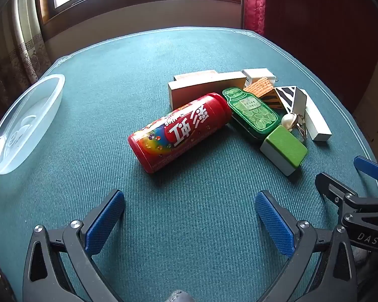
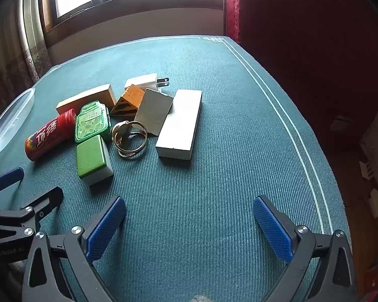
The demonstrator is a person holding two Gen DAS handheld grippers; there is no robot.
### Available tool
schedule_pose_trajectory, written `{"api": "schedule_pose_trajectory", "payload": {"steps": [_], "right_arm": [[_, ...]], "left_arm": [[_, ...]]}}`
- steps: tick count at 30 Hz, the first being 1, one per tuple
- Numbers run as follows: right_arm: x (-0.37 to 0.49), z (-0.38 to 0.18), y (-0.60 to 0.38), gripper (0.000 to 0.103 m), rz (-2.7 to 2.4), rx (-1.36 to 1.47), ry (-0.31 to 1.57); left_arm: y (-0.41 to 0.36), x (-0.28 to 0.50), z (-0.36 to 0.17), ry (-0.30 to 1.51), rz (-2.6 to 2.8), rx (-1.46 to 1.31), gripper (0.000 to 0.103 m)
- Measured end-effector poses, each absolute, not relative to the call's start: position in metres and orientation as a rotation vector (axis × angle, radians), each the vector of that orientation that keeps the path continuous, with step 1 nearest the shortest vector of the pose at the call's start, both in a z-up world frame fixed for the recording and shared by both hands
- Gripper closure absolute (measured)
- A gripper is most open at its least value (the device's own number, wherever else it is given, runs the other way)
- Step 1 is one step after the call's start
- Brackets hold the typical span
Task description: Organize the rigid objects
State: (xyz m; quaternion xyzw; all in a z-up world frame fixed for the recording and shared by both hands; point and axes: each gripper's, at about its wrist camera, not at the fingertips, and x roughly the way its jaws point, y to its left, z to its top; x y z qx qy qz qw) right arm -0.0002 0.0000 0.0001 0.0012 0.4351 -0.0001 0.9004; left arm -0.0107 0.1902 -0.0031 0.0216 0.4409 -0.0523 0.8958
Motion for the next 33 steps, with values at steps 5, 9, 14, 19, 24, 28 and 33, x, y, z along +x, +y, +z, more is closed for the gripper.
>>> {"api": "schedule_pose_trajectory", "payload": {"steps": [5,9,14,19,24,28,33], "right_arm": [[-0.0006,0.0001,0.0,0.0,0.001,0.003,0.904],[0.0,0.0001,-0.0001,0.0,0.002,0.003,0.905],[-0.0001,0.0001,0.0004,0.0,0.003,0.001,0.905],[-0.0001,0.0001,0.0002,0.0,0.003,0.002,0.905],[0.0028,0.0001,-0.0018,0.0,0.005,0.001,0.905],[0.0023,0.0,-0.0029,0.0,0.005,0.001,0.905],[0.0037,-0.0003,-0.0041,0.0,0.007,0.0,0.905]], "left_arm": [[0.1898,-0.0103,-0.0031,0.917,-0.108,0.048,0.0],[0.1912,-0.0104,-0.0033,0.916,-0.116,0.047,0.0],[0.1919,-0.0094,-0.003,0.916,-0.118,0.048,0.0],[0.1918,-0.0095,-0.0023,0.916,-0.115,0.047,0.0],[0.1913,-0.01,-0.0026,0.915,-0.112,0.045,0.0],[0.191,-0.0101,-0.0028,0.914,-0.111,0.044,0.0],[0.1909,-0.0101,-0.0028,0.914,-0.11,0.044,0.0]]}}
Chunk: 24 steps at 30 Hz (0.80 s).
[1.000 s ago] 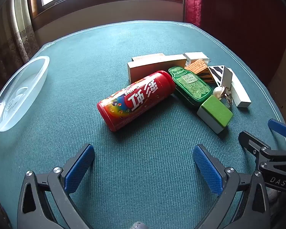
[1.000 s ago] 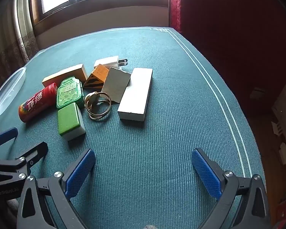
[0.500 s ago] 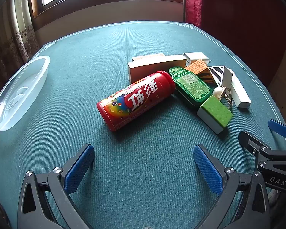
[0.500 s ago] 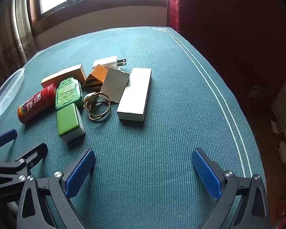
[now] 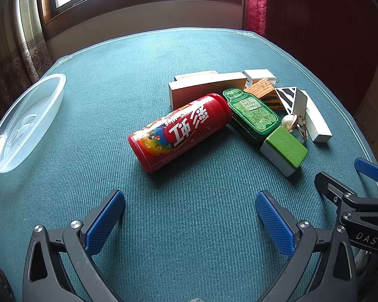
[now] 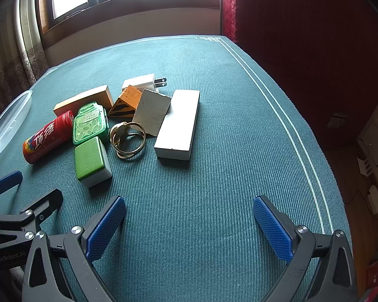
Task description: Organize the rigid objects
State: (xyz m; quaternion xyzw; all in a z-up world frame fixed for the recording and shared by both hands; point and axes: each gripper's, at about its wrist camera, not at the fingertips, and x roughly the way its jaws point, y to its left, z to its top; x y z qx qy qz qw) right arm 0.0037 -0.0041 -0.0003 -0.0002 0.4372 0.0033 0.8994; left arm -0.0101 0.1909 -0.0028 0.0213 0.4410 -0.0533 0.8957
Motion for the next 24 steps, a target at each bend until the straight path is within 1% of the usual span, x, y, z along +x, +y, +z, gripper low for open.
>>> {"api": "schedule_pose_trajectory", "payload": {"steps": [24], "right_arm": [[0.0036,0.0006,-0.0085,0.0,0.025,-0.009,0.918]], "left_arm": [[0.192,-0.0121,-0.0019,0.916,-0.122,0.052,0.0]]}}
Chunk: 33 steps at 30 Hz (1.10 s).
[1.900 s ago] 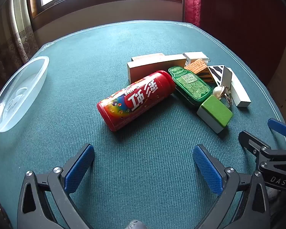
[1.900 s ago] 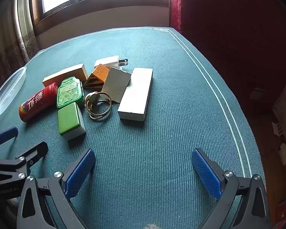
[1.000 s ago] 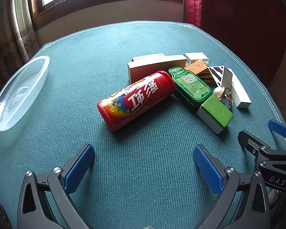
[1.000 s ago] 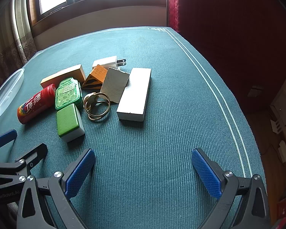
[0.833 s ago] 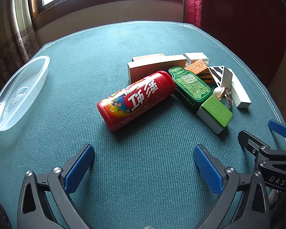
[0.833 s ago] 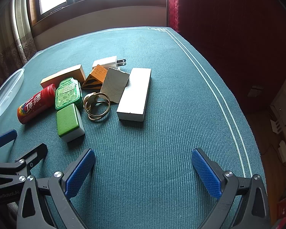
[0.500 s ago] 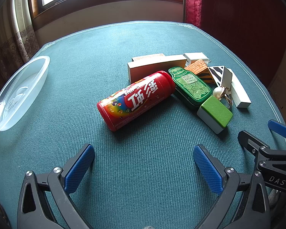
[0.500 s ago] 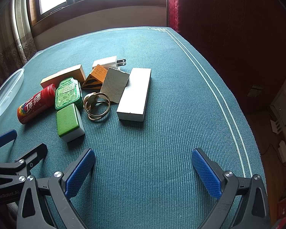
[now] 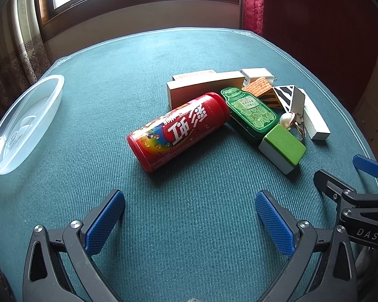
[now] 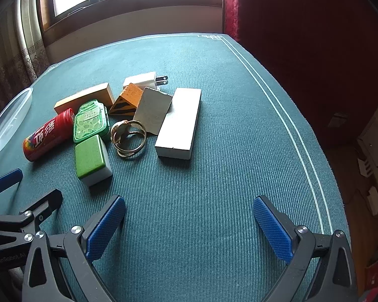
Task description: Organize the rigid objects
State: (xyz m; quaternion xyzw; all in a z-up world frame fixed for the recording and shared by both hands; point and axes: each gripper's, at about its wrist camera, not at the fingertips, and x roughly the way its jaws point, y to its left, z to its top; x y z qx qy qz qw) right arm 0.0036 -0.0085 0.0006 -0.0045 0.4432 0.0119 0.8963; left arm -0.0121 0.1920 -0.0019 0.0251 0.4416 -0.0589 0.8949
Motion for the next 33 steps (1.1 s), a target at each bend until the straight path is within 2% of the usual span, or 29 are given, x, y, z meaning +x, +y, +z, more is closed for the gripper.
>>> {"api": "schedule_pose_trajectory", "payload": {"steps": [12,20,33], "right_arm": [[0.001,0.0,-0.013,0.0,0.04,-0.006,0.912],[0.001,0.0,-0.018,0.0,0.044,-0.003,0.91],[0.002,0.001,-0.017,0.0,0.043,-0.003,0.911]], "left_arm": [[0.189,-0.013,0.001,0.919,-0.169,0.041,0.0],[0.198,0.003,0.007,0.91,-0.14,0.063,0.015],[0.194,0.045,0.014,0.978,-0.122,-0.077,0.016]]}}
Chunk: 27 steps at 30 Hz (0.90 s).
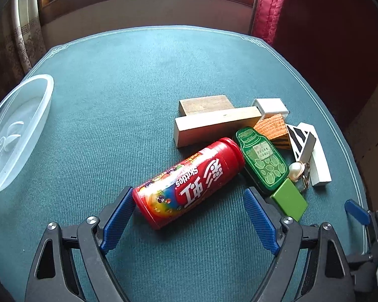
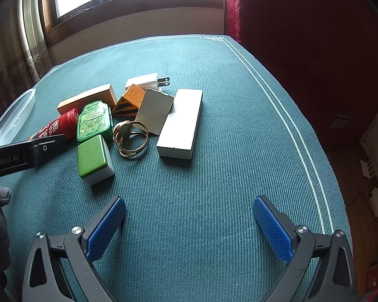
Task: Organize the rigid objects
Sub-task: 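Lower the left tool onto the red can and close its fingers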
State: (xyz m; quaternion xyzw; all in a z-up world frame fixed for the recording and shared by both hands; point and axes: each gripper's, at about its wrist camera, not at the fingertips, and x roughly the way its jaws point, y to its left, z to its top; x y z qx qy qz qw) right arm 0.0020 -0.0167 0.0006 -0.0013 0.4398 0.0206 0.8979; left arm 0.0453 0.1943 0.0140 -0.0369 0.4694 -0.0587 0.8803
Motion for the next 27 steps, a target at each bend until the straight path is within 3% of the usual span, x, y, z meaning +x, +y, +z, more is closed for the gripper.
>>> {"api": "schedule_pose_trajectory", "payload": {"steps": [27], "right_arm": [[0.001,0.001,-0.014,0.0,0.039,-0.002,0.91]], "left_arm": [[0.184,0.076,0.029,0.964,0.024,-0.165,0.008]]}}
